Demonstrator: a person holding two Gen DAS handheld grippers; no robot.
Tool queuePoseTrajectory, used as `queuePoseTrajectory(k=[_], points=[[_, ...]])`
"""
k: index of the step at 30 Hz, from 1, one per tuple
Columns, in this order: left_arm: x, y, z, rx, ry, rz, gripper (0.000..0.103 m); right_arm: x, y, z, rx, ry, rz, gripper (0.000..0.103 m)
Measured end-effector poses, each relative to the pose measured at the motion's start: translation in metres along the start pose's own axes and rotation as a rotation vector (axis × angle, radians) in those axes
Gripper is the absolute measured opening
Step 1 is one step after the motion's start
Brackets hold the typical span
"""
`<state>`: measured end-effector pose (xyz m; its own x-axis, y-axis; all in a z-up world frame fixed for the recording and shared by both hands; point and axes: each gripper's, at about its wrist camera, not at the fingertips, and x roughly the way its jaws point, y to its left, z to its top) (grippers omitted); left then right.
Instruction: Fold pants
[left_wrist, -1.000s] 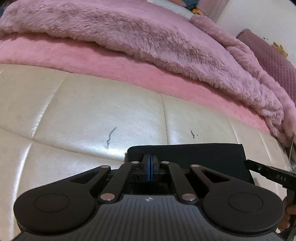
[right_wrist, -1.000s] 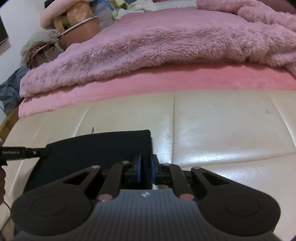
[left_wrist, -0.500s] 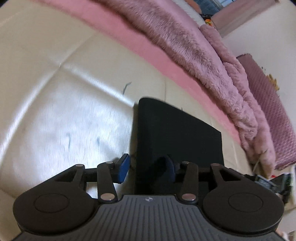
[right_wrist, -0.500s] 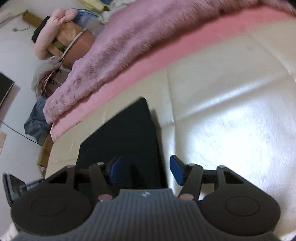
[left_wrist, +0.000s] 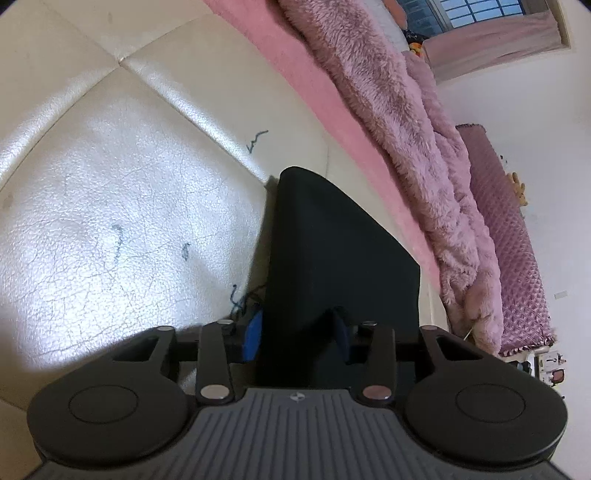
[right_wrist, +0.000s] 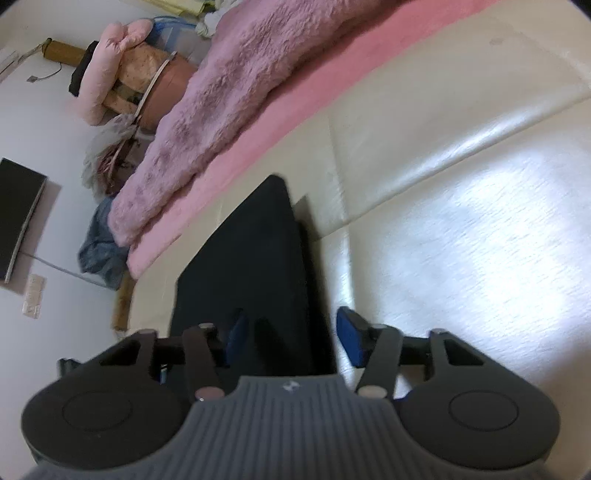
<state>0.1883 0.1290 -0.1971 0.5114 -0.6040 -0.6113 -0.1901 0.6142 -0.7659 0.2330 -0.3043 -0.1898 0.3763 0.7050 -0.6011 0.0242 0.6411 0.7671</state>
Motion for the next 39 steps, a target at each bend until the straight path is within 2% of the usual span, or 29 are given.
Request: queuePoseTrajectory(k=[1, 2, 3, 9, 11, 15, 21, 27, 33, 39], points=[[0.000, 0.002, 0.001, -0.007, 0.004, -0.007, 0.045, 0.004, 0.001, -0.001, 0.001, 0.024, 0.000, 0.036], [0.000, 0.003, 0.001, -0.013, 0.008, -0.011, 0.045, 0.007, 0.004, -0.002, -0.023, 0.023, -0.042, 0.030], [0.000, 0.004, 0.002, -0.016, 0.010, -0.013, 0.045, 0.009, 0.006, -0.003, -0.036, 0.018, -0.054, 0.030], [0.008, 0.001, 0.000, -0.025, 0.005, -0.016, 0.039, 0.013, -0.015, -0.001, 0.087, 0.005, 0.032, 0.024], [0.008, 0.003, 0.001, -0.037, 0.005, -0.016, 0.027, 0.014, -0.021, 0.001, 0.115, 0.010, 0.063, 0.020], [0.003, -0.005, -0.001, -0.010, -0.014, 0.015, 0.021, 0.015, -0.025, 0.002, 0.158, 0.014, 0.092, 0.017], [-0.014, -0.024, 0.005, 0.076, -0.032, 0.092, 0.018, 0.008, 0.009, -0.001, 0.076, -0.005, 0.009, 0.012], [-0.049, -0.026, 0.032, 0.150, -0.038, 0.133, 0.018, 0.018, 0.053, -0.009, 0.028, -0.006, 0.009, 0.011], [-0.092, -0.017, 0.082, 0.200, -0.052, 0.152, 0.018, 0.058, 0.098, -0.010, 0.033, -0.005, 0.066, 0.011], [-0.116, -0.006, 0.131, 0.249, -0.054, 0.195, 0.018, 0.113, 0.144, -0.003, 0.019, 0.014, 0.100, 0.011]])
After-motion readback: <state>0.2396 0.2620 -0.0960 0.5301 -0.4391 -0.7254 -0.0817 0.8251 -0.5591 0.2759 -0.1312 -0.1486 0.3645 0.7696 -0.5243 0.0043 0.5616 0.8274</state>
